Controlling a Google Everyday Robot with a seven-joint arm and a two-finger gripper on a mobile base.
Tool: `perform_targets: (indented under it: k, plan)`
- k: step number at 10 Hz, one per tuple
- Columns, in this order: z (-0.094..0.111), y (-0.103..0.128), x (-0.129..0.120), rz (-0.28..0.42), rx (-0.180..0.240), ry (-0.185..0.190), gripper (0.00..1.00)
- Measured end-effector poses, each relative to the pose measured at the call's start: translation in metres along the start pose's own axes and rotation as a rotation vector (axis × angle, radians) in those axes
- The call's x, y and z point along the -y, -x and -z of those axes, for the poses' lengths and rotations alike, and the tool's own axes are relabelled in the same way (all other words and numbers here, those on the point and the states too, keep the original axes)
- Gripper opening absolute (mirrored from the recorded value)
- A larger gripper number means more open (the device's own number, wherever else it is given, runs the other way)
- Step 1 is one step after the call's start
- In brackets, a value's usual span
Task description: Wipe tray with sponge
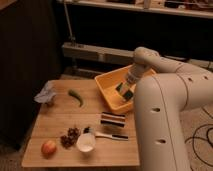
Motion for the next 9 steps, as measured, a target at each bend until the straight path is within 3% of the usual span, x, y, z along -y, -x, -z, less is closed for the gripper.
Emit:
perform_targets:
  k: [5, 7, 9]
  plan:
    - [0.015, -0.012, 0.039, -0.066, 0.000, -0.051, 0.00]
    - [0.018, -0.003, 0.057, -0.087, 0.003, -0.073, 0.00]
    - [0.013, 0.025, 0.065, -0.077, -0.007, -0.092, 0.00]
